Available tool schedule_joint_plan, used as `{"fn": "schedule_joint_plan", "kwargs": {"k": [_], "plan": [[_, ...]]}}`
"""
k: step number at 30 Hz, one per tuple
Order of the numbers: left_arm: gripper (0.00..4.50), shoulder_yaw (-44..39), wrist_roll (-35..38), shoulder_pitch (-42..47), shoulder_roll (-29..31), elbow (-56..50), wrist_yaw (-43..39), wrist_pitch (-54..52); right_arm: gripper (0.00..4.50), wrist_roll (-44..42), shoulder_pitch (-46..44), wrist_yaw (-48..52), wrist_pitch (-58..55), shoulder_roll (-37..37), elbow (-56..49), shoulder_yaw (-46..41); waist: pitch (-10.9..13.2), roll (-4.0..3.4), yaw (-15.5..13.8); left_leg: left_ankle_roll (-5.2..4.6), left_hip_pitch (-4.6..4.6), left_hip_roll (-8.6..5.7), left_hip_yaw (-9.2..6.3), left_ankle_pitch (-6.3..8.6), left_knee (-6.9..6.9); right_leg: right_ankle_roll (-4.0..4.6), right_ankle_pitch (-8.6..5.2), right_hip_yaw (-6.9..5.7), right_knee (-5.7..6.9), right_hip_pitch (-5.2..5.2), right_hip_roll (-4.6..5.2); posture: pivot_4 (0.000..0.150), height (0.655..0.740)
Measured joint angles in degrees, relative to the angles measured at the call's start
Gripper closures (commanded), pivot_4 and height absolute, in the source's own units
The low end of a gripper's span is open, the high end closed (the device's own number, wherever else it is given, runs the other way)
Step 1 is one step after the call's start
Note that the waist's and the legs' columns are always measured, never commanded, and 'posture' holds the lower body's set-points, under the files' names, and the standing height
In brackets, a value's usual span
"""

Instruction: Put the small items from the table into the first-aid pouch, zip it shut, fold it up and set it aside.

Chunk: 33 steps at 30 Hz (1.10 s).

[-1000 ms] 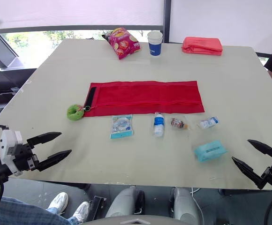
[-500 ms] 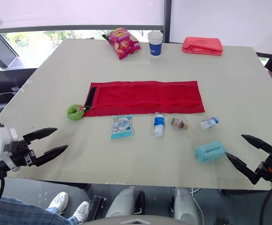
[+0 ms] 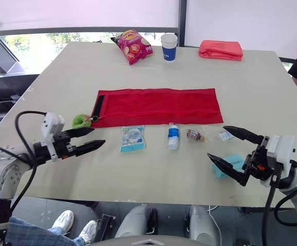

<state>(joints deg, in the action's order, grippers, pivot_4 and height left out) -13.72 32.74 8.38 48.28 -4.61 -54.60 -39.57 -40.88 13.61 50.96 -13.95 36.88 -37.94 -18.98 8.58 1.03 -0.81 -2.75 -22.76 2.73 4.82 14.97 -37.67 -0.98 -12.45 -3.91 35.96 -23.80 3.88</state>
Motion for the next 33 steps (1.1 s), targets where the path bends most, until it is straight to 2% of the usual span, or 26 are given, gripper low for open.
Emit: {"fn": "schedule_joint_plan", "kwargs": {"k": [3, 10, 15, 18, 24, 25, 28, 33], "plan": [[0.04, 3.24, 0.06, 2.21, -0.77, -2.6, 4.13, -6.76, 0.0, 0.65, -1.81, -2.47, -1.35, -0.14, -2.24, 3.62, 0.0, 0.0, -0.01, 0.0, 0.01, -0.02, 0.01, -0.01, 0.0, 0.01, 0.0, 0.0, 0.02, 0.0, -0.02, 0.15, 0.74], [0.04, 5.58, 1.33, 7.95, -7.09, -3.72, 12.57, -18.75, 0.0, 2.35, -3.4, -4.41, -1.84, -0.3, -3.24, 6.91, 0.0, 0.1, -0.04, 0.0, 0.01, -0.09, -0.04, -0.01, -0.05, -0.05, 0.03, 0.03, 0.02, 0.07, -0.09, 0.15, 0.74], [0.04, 9.35, -0.86, 9.83, -8.12, -5.09, 15.34, -19.93, 0.0, 2.64, -5.6, -5.85, -2.01, -0.54, -3.45, 7.98, -0.03, 0.06, -0.04, 0.01, 0.14, -0.11, -0.05, -0.02, -0.06, -0.03, 0.03, 0.05, 0.09, 0.15, -0.11, 0.15, 0.74], [0.04, 10.0, -2.18, 12.09, -11.17, -4.29, 18.79, -21.35, 0.0, 2.57, -7.1, -7.13, -2.33, -1.03, -4.44, 9.56, -0.07, -0.01, -0.45, 0.02, 0.16, -0.17, -0.22, -0.05, -0.18, 0.03, -0.01, 0.03, 0.18, 0.24, -0.1, 0.15, 0.74], [2.67, 7.95, -0.96, 13.87, -16.27, -3.77, 22.67, -25.96, 0.0, 2.55, -7.96, -9.03, -3.58, -1.04, -4.99, 9.8, -0.07, -0.01, -0.48, 0.01, 0.04, -0.23, -0.27, -0.04, -0.31, -0.02, 0.01, 0.04, 0.24, 0.23, -0.07, 0.15, 0.74], [2.91, 7.83, -0.75, 13.87, -16.62, -3.78, 22.75, -26.51, 0.0, 2.53, -8.1, -9.23, -3.71, -1.04, -5.18, 9.82, -0.07, 0.0, -0.47, 0.01, 0.03, -0.26, -0.29, -0.04, -0.32, -0.02, 0.02, 0.04, 0.25, 0.23, -0.07, 0.15, 0.74], [4.44, 6.75, 0.29, 14.07, -17.57, -3.75, 23.41, -27.83, 0.0, 2.38, -8.71, -10.04, -4.57, -1.02, -6.25, 9.84, -0.06, 0.02, -0.32, 0.01, 0.01, -0.26, -0.37, -0.04, -0.36, -0.02, 0.02, 0.03, 0.26, 0.24, -0.07, 0.15, 0.74], [4.48, 2.73, 2.6, 14.41, -19.58, -3.22, 24.94, -31.69, 0.0, 2.39, -10.26, -11.14, -5.6, -1.04, -6.3, 11.31, -0.02, 0.08, -0.02, 0.01, 0.01, -0.25, -0.39, -0.04, -0.41, -0.01, 0.01, 0.02, 0.34, 0.22, -0.09, 0.15, 0.74]]}}
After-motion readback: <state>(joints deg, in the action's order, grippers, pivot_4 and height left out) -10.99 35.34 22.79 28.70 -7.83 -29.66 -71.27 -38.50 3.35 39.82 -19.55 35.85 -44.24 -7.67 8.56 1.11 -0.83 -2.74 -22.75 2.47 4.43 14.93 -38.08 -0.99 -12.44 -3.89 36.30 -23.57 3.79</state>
